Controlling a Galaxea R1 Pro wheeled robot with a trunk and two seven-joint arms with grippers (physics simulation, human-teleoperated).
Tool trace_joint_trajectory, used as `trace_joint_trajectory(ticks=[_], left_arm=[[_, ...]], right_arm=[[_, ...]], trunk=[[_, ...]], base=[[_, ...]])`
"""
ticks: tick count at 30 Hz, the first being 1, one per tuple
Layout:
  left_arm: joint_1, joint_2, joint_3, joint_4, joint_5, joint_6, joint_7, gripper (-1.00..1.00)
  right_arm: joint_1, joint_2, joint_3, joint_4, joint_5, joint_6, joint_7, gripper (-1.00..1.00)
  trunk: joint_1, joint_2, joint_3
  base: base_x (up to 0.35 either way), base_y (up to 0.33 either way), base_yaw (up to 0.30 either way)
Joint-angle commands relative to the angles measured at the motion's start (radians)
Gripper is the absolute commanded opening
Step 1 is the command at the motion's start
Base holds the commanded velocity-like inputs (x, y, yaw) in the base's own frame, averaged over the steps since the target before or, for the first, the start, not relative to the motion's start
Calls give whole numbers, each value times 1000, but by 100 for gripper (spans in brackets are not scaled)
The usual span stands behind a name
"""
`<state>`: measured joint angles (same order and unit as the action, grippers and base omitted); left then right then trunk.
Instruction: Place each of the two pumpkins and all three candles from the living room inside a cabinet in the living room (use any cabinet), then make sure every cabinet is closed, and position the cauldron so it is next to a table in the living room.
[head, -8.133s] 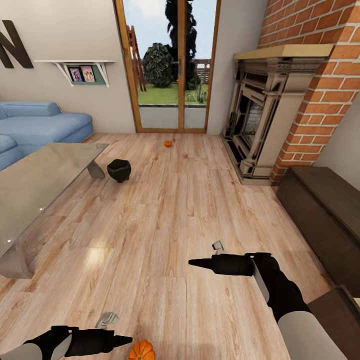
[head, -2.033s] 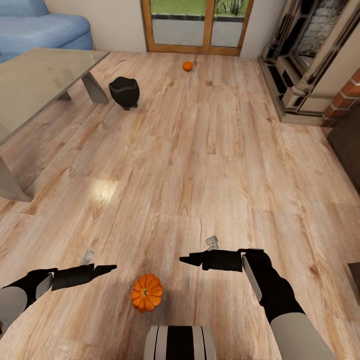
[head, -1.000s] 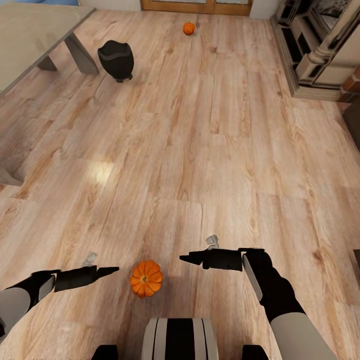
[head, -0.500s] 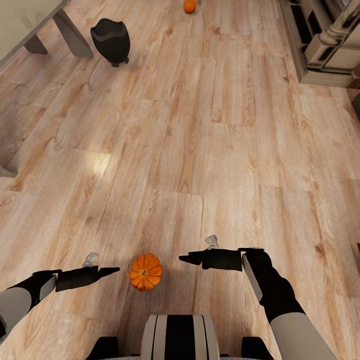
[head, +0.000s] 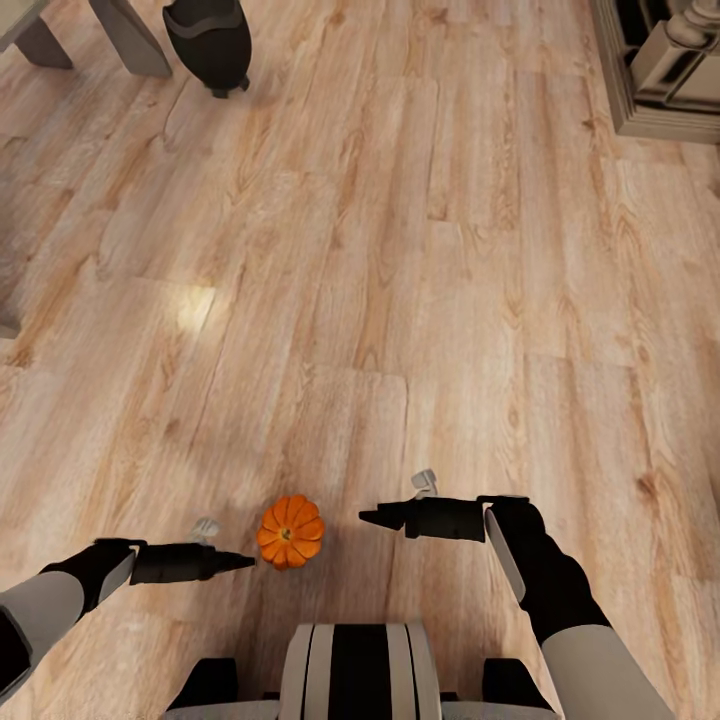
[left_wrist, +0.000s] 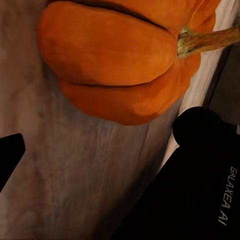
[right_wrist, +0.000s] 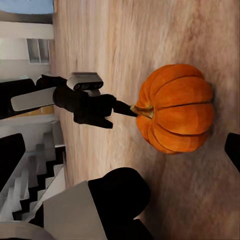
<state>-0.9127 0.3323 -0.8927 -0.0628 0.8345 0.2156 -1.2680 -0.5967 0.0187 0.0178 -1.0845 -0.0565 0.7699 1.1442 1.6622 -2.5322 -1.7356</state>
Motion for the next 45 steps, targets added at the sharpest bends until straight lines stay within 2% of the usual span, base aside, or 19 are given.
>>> trace_joint_trajectory(ticks=[1,4,10,17,22,26,39,45], left_arm=[[0,-3,0,-2,-3,-4,-1,100],[-1,-5,1,-4,-7,-7,-2,100],[-2,-1,1,-68,-10,-8,-2,100],[-2,5,0,-81,-9,-15,-2,100],[-2,11,-1,-77,-9,-77,-2,100],[-2,20,0,-70,-7,-96,-2,100],[-2,50,7,-70,0,-101,-2,100],[-2,52,14,-72,5,-112,-2,100]], right_arm=[[0,1,0,0,0,0,0,100],[0,1,3,0,0,0,0,100],[0,2,3,-5,0,0,0,100],[0,4,5,-49,0,0,-1,100],[0,3,5,-53,0,0,-1,100],[0,4,5,-54,0,0,-1,100],[0,4,5,-54,0,0,-1,100],[0,5,5,-54,0,0,-1,100]], trunk=[[0,0,-4],[2,-1,-16],[4,-2,-39],[8,-4,-66],[8,-4,-66],[8,-4,-66],[8,-4,-66],[8,-4,-66]], base=[[0,0,0],[0,0,0],[0,0,0],[0,0,0],[0,0,0],[0,0,0],[0,0,0],[0,0,0]])
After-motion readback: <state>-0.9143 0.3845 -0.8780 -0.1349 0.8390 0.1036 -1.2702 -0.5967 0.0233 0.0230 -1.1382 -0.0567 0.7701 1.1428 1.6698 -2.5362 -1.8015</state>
